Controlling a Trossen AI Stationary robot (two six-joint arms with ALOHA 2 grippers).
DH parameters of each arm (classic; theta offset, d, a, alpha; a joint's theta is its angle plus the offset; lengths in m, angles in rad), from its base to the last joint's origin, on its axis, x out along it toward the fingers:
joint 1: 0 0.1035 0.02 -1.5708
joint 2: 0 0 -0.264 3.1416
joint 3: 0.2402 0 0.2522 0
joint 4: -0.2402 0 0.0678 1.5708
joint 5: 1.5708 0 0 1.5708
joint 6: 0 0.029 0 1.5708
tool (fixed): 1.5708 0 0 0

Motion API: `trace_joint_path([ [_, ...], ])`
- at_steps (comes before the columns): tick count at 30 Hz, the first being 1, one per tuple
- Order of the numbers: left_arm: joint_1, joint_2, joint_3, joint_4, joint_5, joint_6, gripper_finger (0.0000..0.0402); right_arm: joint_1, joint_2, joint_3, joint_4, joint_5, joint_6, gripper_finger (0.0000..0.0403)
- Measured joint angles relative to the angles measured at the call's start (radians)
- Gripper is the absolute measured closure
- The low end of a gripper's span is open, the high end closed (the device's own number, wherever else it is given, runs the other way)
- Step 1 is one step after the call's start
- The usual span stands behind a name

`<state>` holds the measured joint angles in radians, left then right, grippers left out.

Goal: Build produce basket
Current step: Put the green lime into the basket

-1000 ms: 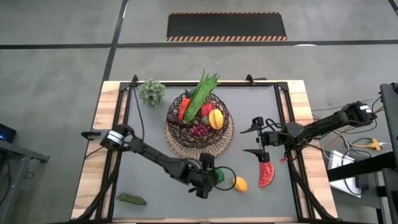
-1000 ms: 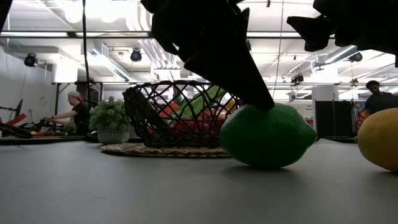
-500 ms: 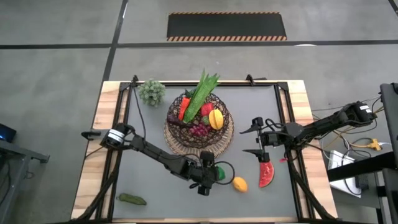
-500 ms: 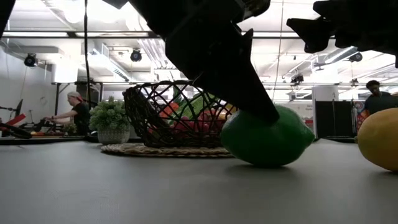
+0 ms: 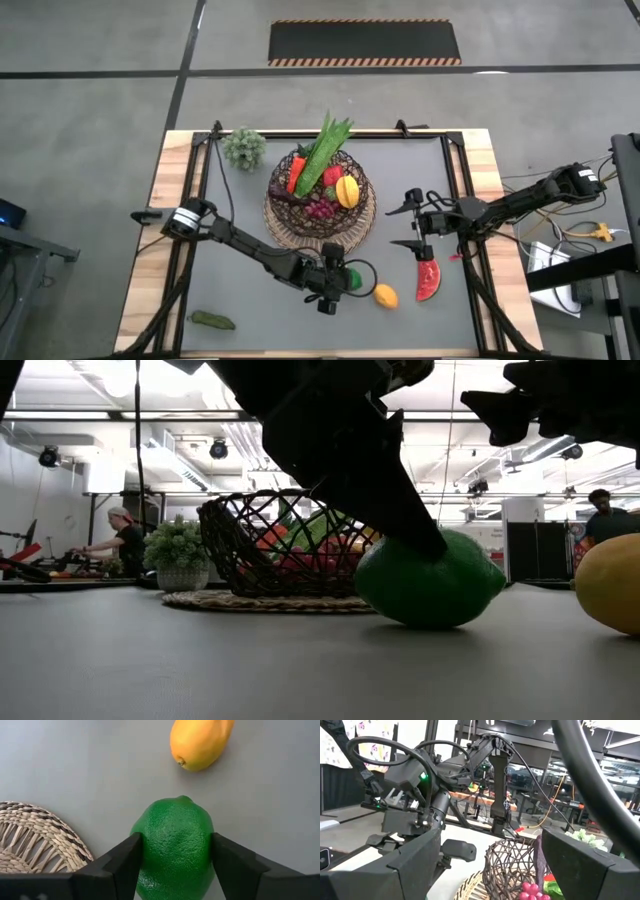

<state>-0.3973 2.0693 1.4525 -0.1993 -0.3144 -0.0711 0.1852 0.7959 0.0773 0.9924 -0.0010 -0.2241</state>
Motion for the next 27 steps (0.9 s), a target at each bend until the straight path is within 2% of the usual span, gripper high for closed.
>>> trace_joint_path([
  [7, -0.026, -0.042, -0.002, 0.001, -0.027, 0.050, 0.0203, 0.000, -0.001, 0.000, -0.007, 0.000, 0.008, 0.0076],
  [14, -0.080, -0.115, -0.009, 0.015, -0.173, 0.113, 0.0204, 0.000, -0.001, 0.000, -0.014, 0.000, 0.027, 0.0076],
  [17, -0.100, -0.140, -0.023, 0.054, -0.195, 0.152, 0.0204, 0.000, -0.001, 0.000, -0.015, 0.000, 0.042, 0.0076],
  [22, -0.114, -0.211, -0.110, 0.159, -0.216, 0.233, 0.0204, 0.000, 0.009, 0.000, -0.019, -0.001, 0.053, 0.0076],
  [27, -0.115, -0.325, -0.274, 0.384, -0.221, 0.320, 0.0204, 0.003, 0.034, -0.001, -0.011, -0.003, 0.070, 0.0076],
])
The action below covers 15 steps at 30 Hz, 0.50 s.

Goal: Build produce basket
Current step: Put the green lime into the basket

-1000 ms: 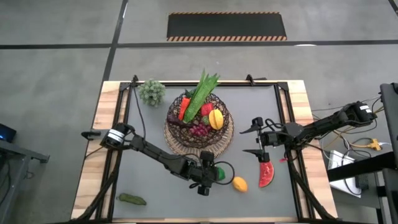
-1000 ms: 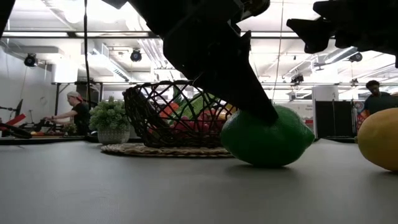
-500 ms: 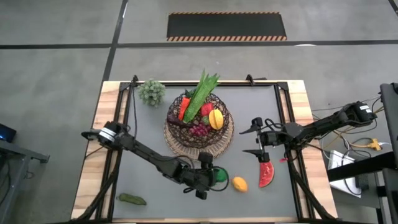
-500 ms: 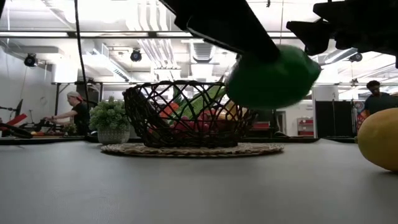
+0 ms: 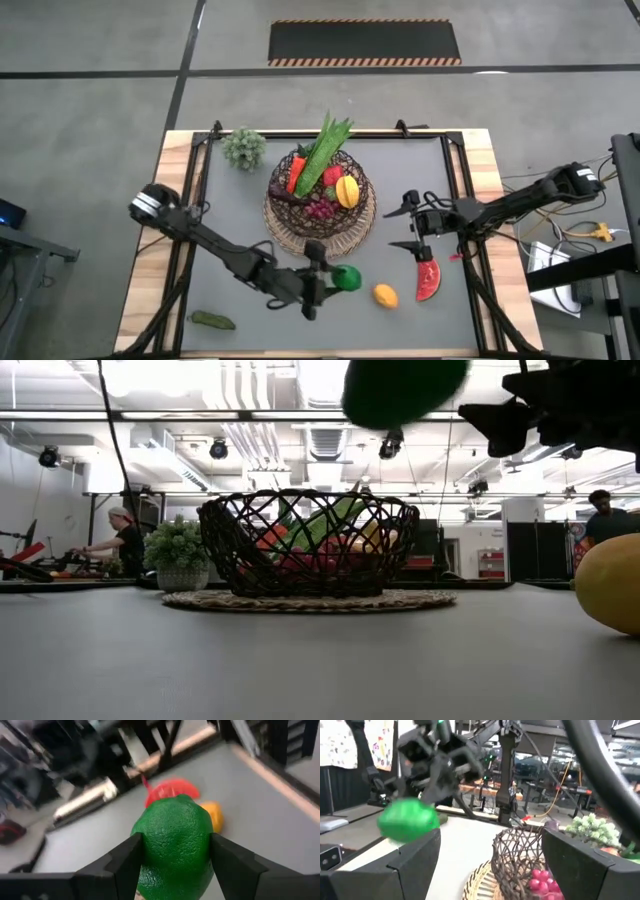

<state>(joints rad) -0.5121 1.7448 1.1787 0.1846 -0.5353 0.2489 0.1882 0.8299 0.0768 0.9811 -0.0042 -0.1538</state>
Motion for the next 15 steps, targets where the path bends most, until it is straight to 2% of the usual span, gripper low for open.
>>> trace_joint_path([
  [8, 0.029, -0.184, -0.348, 0.527, 0.000, 0.141, 0.0204, 0.031, 0.140, 0.032, 0.170, 0.002, -0.009, 0.0076],
  [12, 0.065, -0.213, -0.471, 0.816, -0.002, 0.170, 0.0204, 0.030, 0.260, 0.140, 0.212, 0.004, -0.054, 0.0076],
  [15, 0.089, -0.213, -0.530, 0.945, -0.003, 0.180, 0.0204, 0.030, 0.357, 0.249, 0.213, 0.004, -0.088, 0.0076],
])
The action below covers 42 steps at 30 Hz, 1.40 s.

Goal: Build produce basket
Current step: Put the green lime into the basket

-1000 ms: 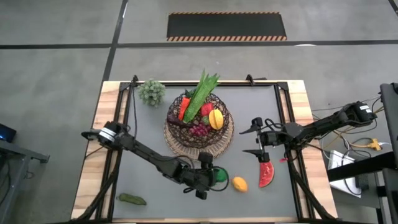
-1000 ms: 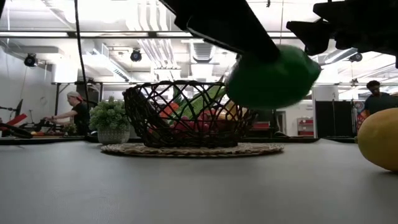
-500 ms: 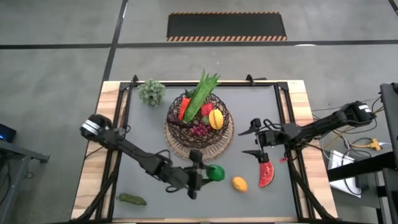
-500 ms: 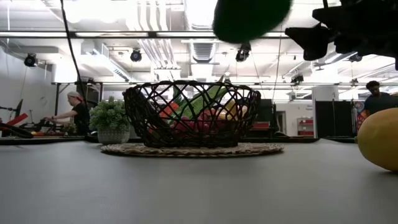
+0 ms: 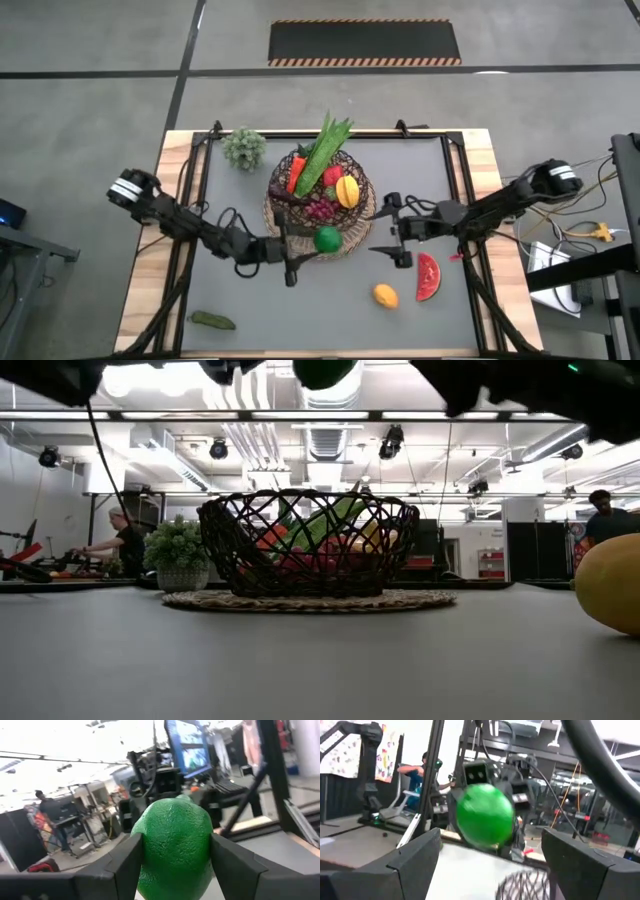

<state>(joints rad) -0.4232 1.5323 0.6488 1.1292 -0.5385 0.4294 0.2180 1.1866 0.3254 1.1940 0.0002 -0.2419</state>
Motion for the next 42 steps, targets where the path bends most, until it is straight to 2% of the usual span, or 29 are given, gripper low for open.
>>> trace_joint_path([
  [5, 0.011, -0.010, -0.054, 0.075, 0.001, 0.000, 0.0204, 0.000, 0.135, 0.174, -0.010, 0.000, -0.013, 0.0076],
  [12, 0.014, -0.047, -0.079, 0.099, -0.035, -0.002, 0.0204, -0.003, 0.243, 0.317, -0.066, 0.054, -0.031, 0.0076],
  [19, 0.018, -0.051, -0.077, 0.098, -0.045, 0.006, 0.0204, -0.004, 0.291, 0.394, -0.090, 0.148, -0.032, 0.0076],
  [31, 0.025, -0.050, -0.074, 0.120, -0.042, 0.006, 0.0204, -0.007, 0.310, 0.433, -0.149, 0.164, -0.019, 0.0078],
  [34, 0.025, -0.050, -0.073, 0.119, -0.041, 0.003, 0.0201, -0.007, 0.310, 0.435, -0.146, 0.165, -0.019, 0.0101],
  [39, 0.025, -0.050, -0.073, 0.119, -0.041, 0.020, 0.0179, -0.007, 0.310, 0.435, -0.154, 0.168, -0.014, 0.0170],
  [42, 0.025, -0.058, -0.074, 0.115, -0.042, 0.024, 0.0156, -0.009, 0.308, 0.435, -0.174, 0.183, 0.002, 0.0178],
])
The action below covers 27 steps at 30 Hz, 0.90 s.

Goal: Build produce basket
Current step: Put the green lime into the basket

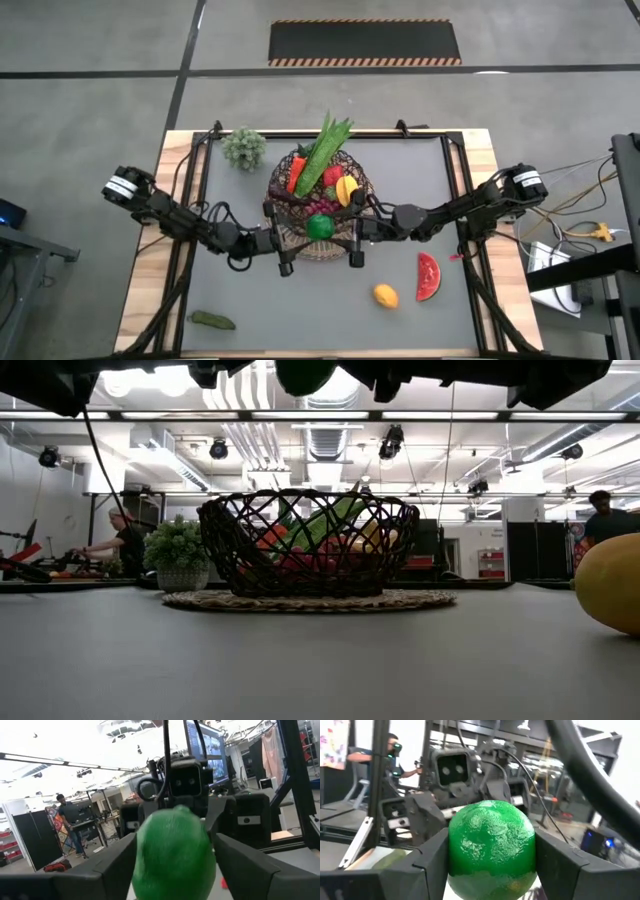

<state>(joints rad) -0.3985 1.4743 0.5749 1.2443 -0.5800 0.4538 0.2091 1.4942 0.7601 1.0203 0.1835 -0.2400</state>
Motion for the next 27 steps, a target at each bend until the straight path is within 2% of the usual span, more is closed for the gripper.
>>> trace_joint_path([
  [3, 0.000, -0.038, -0.002, -0.020, -0.015, 0.049, 0.0130, -0.003, -0.015, 0.002, -0.034, 0.049, 0.030, 0.0179],
  [7, 0.000, -0.108, -0.014, -0.111, -0.102, 0.131, 0.0105, -0.015, -0.057, 0.036, -0.177, 0.134, 0.097, 0.0180],
  [12, 0.000, -0.207, -0.033, -0.236, -0.133, 0.192, 0.0097, -0.059, -0.081, 0.135, -0.476, 0.260, 0.249, 0.0180],
  [17, 0.000, -0.294, -0.086, -0.249, -0.137, 0.200, 0.0097, -0.143, -0.043, 0.230, -0.723, 0.288, 0.407, 0.0180],
  [27, 0.000, -0.473, -0.163, -0.230, -0.156, 0.209, 0.0097, -0.286, 0.137, 0.273, -0.736, 0.289, 0.575, 0.0178],
])
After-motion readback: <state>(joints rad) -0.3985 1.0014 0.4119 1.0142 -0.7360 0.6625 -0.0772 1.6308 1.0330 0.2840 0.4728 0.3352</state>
